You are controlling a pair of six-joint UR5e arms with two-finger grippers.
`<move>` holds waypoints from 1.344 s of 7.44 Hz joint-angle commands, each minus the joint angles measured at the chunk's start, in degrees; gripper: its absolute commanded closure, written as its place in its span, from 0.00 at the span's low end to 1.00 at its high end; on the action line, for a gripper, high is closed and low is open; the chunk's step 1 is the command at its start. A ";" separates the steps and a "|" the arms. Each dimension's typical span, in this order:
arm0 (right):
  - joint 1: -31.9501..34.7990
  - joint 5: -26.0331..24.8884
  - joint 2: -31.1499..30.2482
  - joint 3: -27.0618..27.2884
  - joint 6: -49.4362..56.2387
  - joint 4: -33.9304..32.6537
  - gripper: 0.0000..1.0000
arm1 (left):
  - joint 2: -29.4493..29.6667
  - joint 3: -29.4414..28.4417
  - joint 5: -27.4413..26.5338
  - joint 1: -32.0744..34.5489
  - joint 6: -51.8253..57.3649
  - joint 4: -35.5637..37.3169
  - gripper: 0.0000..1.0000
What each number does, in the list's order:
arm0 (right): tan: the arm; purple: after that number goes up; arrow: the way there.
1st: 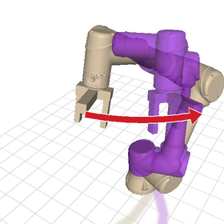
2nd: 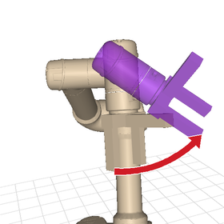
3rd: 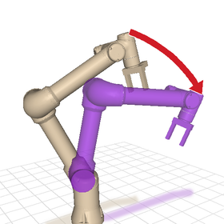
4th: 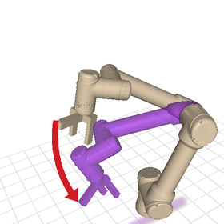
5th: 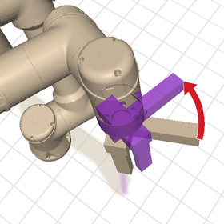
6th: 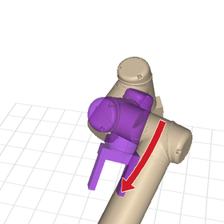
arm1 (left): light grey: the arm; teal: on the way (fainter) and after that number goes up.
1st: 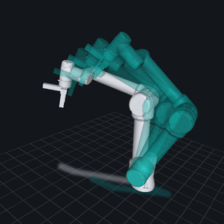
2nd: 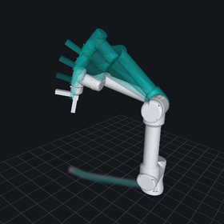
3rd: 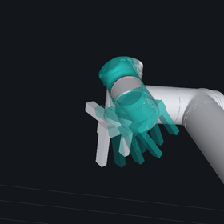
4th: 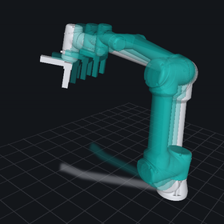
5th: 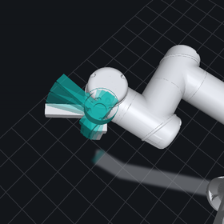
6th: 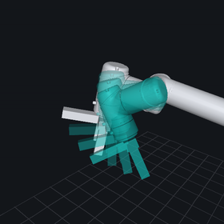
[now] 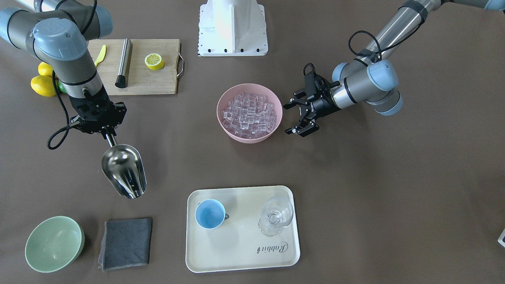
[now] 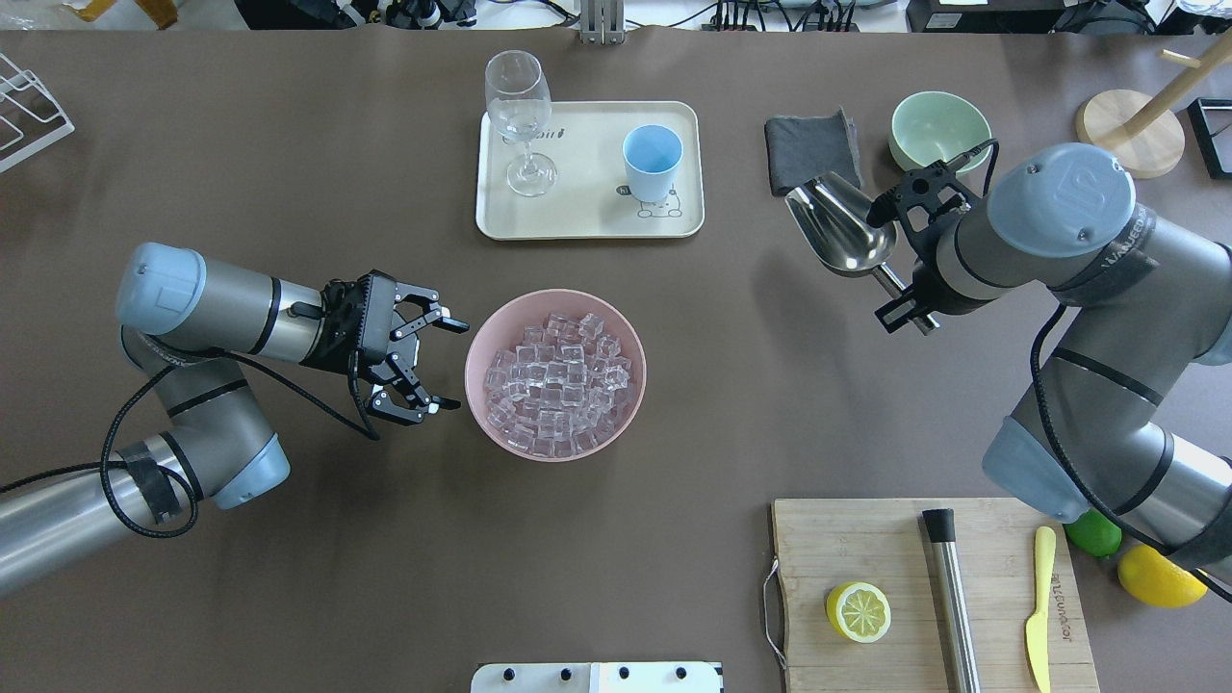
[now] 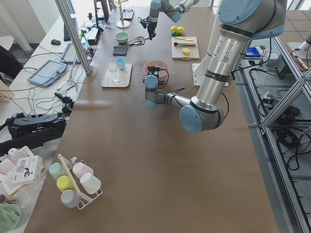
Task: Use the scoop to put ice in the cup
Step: 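Lift the scoop with the right gripper and carry it toward the pink bowl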
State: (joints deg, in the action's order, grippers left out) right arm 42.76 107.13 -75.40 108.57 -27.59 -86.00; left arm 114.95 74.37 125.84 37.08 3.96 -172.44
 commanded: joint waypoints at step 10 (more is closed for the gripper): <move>5.40 10.73 13.17 1.73 35.83 -14.63 1.00 | -0.51 -3.87 -4.38 -1.48 -7.13 -7.82 0.02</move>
State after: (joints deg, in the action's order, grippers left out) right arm 48.30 116.61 -64.91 109.91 3.61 -96.59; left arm 114.49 71.88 121.56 35.67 -3.16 -178.20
